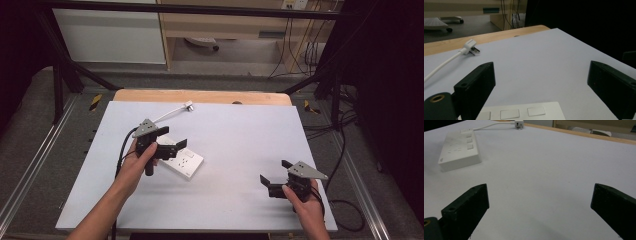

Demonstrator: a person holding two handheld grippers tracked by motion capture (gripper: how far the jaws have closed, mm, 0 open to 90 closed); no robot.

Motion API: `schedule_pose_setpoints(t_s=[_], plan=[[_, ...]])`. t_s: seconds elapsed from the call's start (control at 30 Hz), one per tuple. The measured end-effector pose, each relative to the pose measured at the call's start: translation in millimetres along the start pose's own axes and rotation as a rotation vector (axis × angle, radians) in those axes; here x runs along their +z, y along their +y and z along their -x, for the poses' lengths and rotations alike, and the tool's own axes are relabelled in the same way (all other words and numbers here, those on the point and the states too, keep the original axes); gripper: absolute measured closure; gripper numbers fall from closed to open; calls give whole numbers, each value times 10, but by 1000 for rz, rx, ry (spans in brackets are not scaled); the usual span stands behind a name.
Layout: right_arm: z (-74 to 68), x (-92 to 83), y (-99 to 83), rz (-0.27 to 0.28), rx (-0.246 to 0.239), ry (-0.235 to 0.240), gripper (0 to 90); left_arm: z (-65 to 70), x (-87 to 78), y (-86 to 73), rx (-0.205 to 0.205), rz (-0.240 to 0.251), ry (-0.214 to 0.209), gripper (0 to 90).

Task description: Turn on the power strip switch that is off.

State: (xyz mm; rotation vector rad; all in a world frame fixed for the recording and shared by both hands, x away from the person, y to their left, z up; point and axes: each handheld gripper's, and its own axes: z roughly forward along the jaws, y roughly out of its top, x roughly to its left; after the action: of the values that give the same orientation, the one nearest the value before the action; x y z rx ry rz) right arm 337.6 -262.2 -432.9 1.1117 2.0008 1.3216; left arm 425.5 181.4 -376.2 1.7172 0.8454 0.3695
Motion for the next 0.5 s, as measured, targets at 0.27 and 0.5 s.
schedule_pose_setpoints(t_s=[0.27,0.5], plan=[[-6,8,1,0,-4,4,21,21,-160,25,12,7,-6,72],[18,-12,12,16,7,-1,21,36,-323,-44,17,5,3,71]])
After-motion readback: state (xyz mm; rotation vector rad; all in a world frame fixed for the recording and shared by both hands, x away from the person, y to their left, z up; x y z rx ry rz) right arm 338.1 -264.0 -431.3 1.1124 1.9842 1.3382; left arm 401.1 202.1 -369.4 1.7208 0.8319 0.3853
